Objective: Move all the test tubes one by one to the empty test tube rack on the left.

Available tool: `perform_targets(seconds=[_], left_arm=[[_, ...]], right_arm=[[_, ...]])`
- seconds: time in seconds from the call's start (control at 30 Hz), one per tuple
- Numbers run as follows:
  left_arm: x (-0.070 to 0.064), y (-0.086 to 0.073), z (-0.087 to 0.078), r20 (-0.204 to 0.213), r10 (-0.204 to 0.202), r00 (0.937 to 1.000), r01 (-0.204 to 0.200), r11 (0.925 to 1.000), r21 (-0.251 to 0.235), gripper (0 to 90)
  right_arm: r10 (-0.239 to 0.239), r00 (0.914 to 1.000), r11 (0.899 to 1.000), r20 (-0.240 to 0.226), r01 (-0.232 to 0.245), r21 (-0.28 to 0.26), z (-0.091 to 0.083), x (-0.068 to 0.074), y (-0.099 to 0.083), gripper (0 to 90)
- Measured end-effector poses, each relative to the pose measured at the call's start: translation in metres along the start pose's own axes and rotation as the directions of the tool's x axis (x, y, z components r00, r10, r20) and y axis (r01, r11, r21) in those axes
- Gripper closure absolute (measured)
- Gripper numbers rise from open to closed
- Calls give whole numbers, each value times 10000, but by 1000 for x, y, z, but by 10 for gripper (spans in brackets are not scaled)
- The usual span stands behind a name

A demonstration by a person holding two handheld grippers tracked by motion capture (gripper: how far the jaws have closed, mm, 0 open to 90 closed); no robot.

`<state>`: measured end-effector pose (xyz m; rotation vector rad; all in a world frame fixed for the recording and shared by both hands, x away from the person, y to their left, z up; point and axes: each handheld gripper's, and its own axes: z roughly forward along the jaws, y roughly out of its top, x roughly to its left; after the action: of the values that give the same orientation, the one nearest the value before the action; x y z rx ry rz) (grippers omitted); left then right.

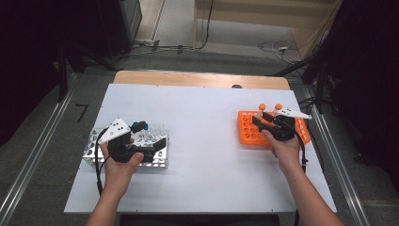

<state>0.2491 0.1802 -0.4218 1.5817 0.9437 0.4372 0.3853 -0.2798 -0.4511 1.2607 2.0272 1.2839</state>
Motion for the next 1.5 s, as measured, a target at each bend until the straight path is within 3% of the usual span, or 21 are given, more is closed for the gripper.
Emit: perform_targets(seconds=[0.17,0.47,0.57,0.6,0.73,0.87,1.07,1.17,1.2,1.37,1.5], left_arm=[[0,-1,1,6,-6,10000,6,10000,97,0],[-4,-2,6,65,60,10000,-61,9998,176,0],[-7,-3,8,140,118,9998,-122,9996,252,0],[-8,-3,9,181,146,9997,-151,9995,267,0],[-11,-3,11,214,172,9996,-178,9994,310,0],[-13,-3,13,253,203,9995,-211,9994,286,0],[-14,-3,14,314,217,9993,-225,9994,272,0],[-15,-2,15,331,241,9992,-251,9993,289,0],[-17,-2,16,388,233,9990,-245,9992,301,0],[-20,-2,19,484,281,9984,-297,9990,340,0],[-22,-3,22,583,273,9979,-295,9989,371,0]], right_arm=[[147,9994,9996,311,-155,253,8,-4,-3,454],[204,9970,9966,742,-262,786,23,-8,-8,612],[241,9960,9973,855,-299,673,25,-8,-9,636],[1,9939,9977,1105,-76,672,26,-6,-9,670],[-122,9904,9978,1377,32,656,25,-6,-9,724],[-45,9928,9995,1196,8,311,20,-8,-8,726],[-229,9936,9993,1107,259,-259,7,-5,-3,726],[-391,9958,9977,831,436,-523,-1,-1,0,726],[-644,9959,9957,643,684,-627,-7,4,1,726],[-1046,9945,9917,42,1047,-750,-18,20,1,726],[-1386,9882,9880,-658,1335,-776,-26,38,-5,726]])
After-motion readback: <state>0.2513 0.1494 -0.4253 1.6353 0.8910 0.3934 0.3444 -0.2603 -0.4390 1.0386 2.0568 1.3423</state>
